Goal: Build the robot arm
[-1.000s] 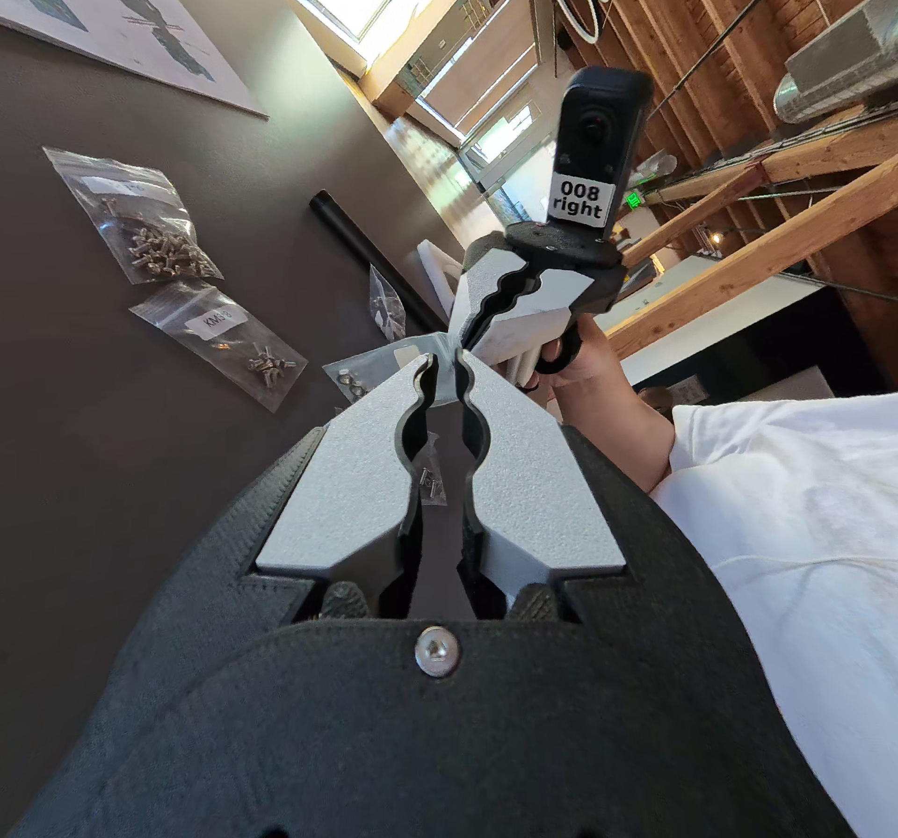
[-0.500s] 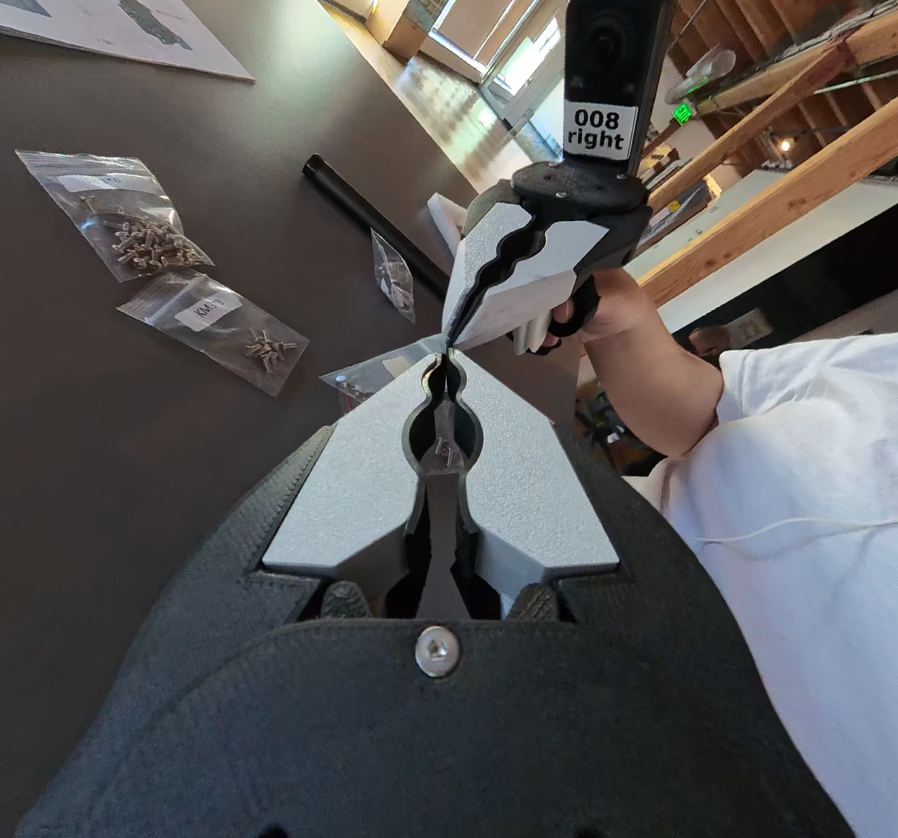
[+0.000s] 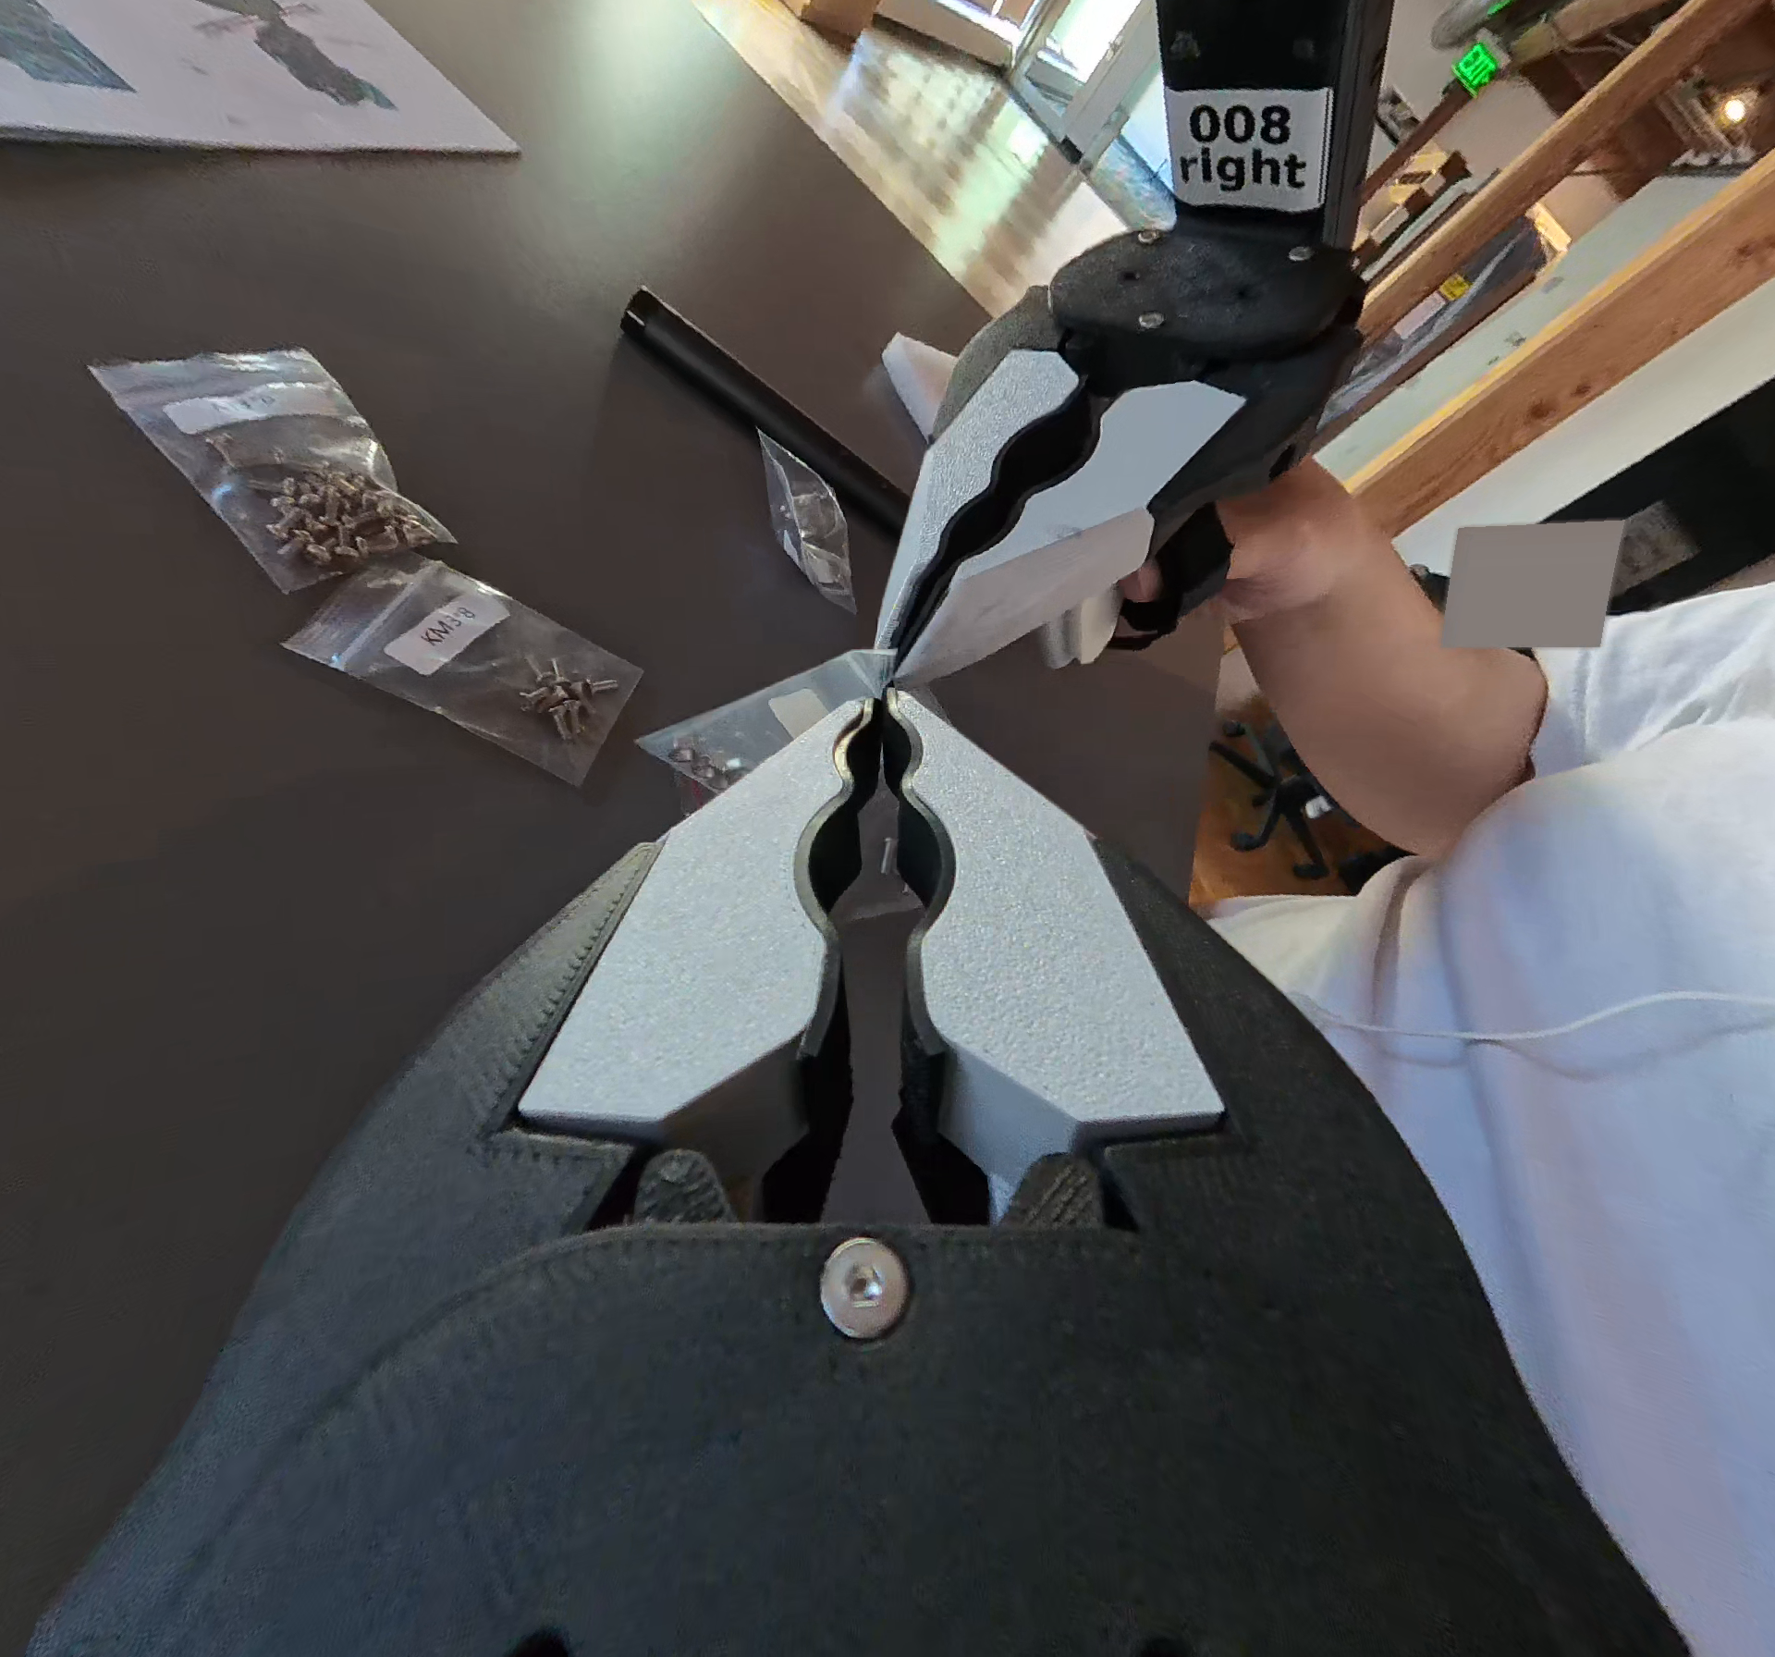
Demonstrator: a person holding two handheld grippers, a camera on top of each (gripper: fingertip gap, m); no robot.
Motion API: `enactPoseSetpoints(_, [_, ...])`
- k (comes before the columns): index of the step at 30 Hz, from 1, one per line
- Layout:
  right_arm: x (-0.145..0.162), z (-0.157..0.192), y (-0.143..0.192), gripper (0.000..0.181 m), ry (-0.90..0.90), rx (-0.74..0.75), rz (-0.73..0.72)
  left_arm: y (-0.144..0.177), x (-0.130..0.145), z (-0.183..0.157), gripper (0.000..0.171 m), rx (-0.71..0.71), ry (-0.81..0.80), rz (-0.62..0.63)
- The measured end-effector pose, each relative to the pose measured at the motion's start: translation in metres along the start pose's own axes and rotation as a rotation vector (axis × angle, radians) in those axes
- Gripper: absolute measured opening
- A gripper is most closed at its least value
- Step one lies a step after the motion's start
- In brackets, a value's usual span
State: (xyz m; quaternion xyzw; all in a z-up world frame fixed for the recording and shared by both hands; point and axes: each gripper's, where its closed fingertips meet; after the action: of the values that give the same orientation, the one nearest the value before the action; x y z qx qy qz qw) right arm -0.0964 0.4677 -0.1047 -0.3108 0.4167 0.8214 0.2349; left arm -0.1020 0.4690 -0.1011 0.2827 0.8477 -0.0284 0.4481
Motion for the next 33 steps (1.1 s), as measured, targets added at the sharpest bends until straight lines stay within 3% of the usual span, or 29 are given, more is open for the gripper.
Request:
enactPoseSetpoints(5, [-0.01, 0.005, 0.001, 0.0, -0.033, 0.003, -0.052, 0.001, -0.012, -0.004, 0.0, 0.015, 0.016, -0.089])
enactPoseSetpoints(8, [-0.014, 0.01, 0.003, 0.0, -0.08, -0.035, -0.08, 0.002, -0.015, -0.005, 0.021, 0.022, 0.041, -0.109])
enactPoseSetpoints(12, [-0.021, 0.018, 0.006, 0.0, -0.161, -0.113, -0.124, 0.003, -0.017, -0.015, 0.022, 0.081, 0.018, -0.134])
enactPoseSetpoints(23, [-0.021, 0.027, 0.013, 0.0, -0.292, -0.242, -0.173, 0.005, -0.016, -0.025, 0.003, 0.118, -0.052, -0.11])
enactPoseSetpoints(27, [-0.017, 0.023, 0.011, 0.0, -0.25, -0.179, -0.155, 0.003, -0.012, -0.021, 0.002, 0.085, -0.053, -0.077])
enactPoseSetpoints(33, [-0.011, 0.005, 0.003, 0.0, -0.167, 0.031, -0.116, -0.001, -0.008, -0.002, 0.0, -0.017, 0.022, -0.08])
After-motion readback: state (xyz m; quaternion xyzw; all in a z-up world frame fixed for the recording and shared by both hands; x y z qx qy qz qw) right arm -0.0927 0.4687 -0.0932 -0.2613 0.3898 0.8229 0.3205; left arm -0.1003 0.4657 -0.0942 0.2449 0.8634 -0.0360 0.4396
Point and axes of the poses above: each gripper's, where its closed fingertips meet, y back along the fingers, x out of its underside, z = x × y across the jaws, and after that the axes turned 8 degrees about x, right-handed
